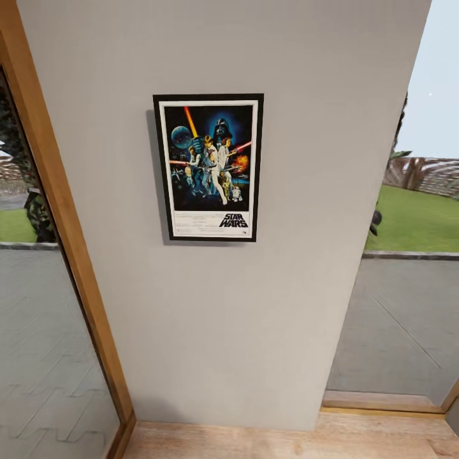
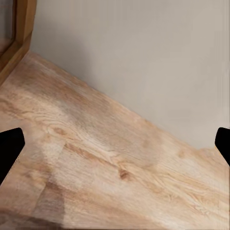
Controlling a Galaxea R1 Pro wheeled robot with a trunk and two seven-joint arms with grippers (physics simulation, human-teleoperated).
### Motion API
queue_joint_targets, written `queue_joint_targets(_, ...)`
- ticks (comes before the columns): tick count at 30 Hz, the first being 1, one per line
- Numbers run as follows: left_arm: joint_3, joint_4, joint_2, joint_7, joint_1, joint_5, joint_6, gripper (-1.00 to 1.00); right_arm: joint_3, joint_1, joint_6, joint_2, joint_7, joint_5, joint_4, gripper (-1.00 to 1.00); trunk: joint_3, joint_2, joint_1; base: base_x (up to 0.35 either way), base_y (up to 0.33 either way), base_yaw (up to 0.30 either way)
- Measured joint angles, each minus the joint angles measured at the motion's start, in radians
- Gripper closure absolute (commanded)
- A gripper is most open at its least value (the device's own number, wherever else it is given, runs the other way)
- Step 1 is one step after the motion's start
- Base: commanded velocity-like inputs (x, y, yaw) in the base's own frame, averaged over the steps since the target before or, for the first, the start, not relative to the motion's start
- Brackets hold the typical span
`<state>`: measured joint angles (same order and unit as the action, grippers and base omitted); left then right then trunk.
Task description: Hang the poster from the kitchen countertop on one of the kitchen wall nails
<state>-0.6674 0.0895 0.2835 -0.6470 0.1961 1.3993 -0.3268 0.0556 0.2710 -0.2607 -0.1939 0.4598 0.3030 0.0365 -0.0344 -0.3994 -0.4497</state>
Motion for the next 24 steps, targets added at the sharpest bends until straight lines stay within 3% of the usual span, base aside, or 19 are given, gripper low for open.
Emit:
queue_joint_targets(1,0.001,-0.019,0.0,0.001,0.0,0.001,0.0,-1.0,0.0,0.0,0.001,0.003,-0.067,0.0,-0.021,-1.0,0.0,0.0,0.0,0.0,0.0,0.0)
queue_joint_targets(4,0.0,-0.042,0.0,0.005,0.0,0.001,0.0,-1.0,0.0,0.0,0.001,0.011,-0.161,-0.001,-0.05,-1.0,0.0,0.0,0.0,0.0,0.0,0.0)
queue_joint_targets(8,-0.001,-0.058,-0.001,0.054,0.0,0.001,0.001,-1.0,0.001,-0.001,0.007,0.025,-0.317,-0.002,-0.075,-1.0,0.0,0.0,0.0,0.0,0.0,0.0)
queue_joint_targets(9,-0.002,-0.063,-0.008,0.141,0.0,-0.001,0.001,-1.0,0.001,-0.002,0.009,0.029,-0.368,-0.003,-0.079,-1.0,0.0,0.0,0.0,0.0,0.0,0.0)
queue_joint_targets(10,-0.004,-0.064,-0.016,0.181,0.0,-0.002,0.0,-1.0,0.001,-0.002,0.01,0.031,-0.388,-0.001,-0.081,-1.0,0.0,0.0,0.0,0.0,0.0,0.0)
queue_joint_targets(15,-0.003,-0.066,-0.034,0.261,-0.001,-0.003,-0.001,-1.0,0.0,-0.006,0.008,0.034,-0.417,0.003,-0.083,-1.0,0.0,0.0,0.0,0.0,0.0,0.0)
queue_joint_targets(24,-0.002,-0.065,-0.037,0.271,-0.001,-0.007,-0.003,-1.0,0.0,-0.007,0.007,0.035,-0.42,0.003,-0.083,-1.0,0.0,0.0,0.0,0.0,0.0,0.0)
